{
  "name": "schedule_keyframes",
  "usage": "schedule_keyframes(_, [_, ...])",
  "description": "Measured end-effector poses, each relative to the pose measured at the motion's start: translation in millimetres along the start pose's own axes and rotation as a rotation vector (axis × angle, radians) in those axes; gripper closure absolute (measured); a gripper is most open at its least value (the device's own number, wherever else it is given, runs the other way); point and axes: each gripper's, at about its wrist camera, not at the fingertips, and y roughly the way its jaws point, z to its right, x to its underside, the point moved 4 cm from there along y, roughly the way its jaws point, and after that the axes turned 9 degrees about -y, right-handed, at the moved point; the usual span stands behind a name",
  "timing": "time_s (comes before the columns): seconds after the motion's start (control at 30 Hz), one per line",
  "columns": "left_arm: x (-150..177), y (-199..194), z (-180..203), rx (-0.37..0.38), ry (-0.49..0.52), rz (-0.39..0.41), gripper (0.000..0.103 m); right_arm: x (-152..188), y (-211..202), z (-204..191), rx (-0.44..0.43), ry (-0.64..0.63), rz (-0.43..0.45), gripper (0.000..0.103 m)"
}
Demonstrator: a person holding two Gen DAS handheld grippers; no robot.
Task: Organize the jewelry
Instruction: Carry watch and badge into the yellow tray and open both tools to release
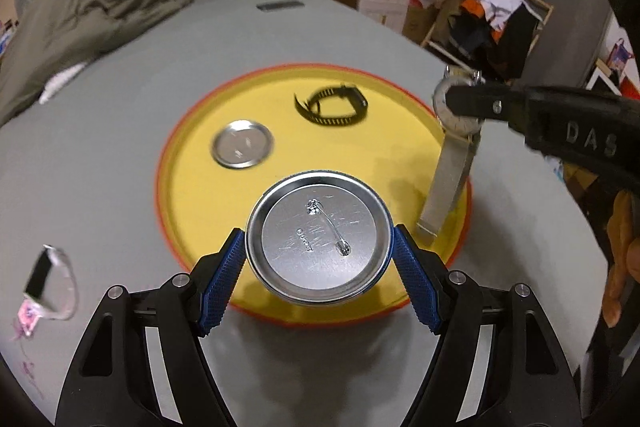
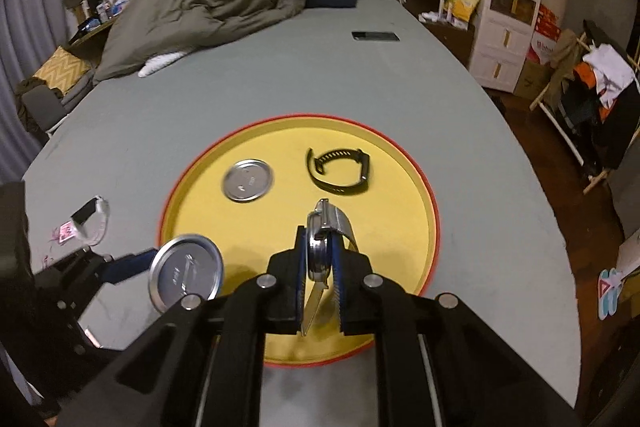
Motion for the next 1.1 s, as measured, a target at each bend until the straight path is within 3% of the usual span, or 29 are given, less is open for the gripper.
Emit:
schedule_keyframes(0.63, [21.6,82.7,44.0,0.009,0.081,-0.100,0.031,20.6,76.7,55.8,-0.070,0.112,-0.063,0.091])
schedule_keyframes(1.1, [25.3,85.8,53.8,-0.023,0.110,-0.032,0.027,34.1,97.8,70.5,-0.092,0.159,-0.089,0.091])
